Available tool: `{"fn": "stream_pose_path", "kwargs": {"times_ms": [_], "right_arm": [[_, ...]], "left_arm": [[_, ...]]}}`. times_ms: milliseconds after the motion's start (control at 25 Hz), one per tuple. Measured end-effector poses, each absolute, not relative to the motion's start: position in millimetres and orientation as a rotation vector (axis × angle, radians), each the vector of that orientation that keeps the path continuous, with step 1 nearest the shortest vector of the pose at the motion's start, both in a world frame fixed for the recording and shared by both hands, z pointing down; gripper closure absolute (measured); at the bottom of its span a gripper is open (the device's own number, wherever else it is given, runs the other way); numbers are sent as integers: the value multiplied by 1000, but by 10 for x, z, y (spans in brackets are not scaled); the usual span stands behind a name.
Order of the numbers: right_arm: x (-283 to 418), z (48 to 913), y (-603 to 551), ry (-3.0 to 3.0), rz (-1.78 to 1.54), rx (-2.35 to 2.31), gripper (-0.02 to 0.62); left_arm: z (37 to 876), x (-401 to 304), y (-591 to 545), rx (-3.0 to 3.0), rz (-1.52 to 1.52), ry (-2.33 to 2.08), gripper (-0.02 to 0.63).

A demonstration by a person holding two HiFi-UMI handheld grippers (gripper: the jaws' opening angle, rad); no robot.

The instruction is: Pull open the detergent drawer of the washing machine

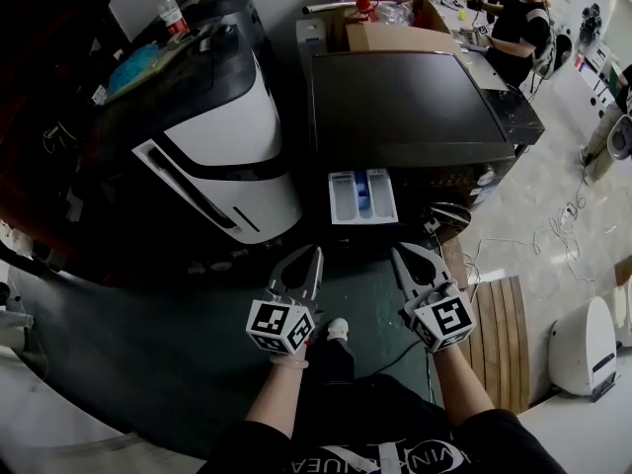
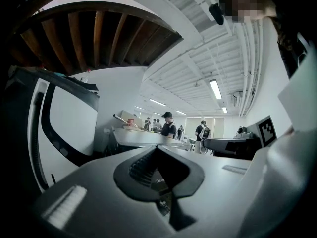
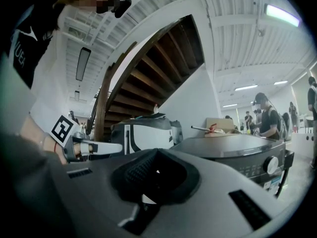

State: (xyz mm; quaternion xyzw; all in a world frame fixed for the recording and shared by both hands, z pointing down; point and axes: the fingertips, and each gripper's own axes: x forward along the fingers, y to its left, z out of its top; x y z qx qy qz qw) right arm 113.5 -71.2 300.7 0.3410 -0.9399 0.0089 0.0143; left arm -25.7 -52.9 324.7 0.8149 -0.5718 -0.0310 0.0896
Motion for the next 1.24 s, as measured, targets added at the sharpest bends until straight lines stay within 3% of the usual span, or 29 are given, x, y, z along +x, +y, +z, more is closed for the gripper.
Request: {"fn": "stream_pose_path", "kwargs": {"times_ms": [1240], "right_arm": [[972, 2451, -673, -2992, -37, 1080, 584]], "left_arm": [[2515, -795, -461, 2464, 29, -1962, 597]]}}
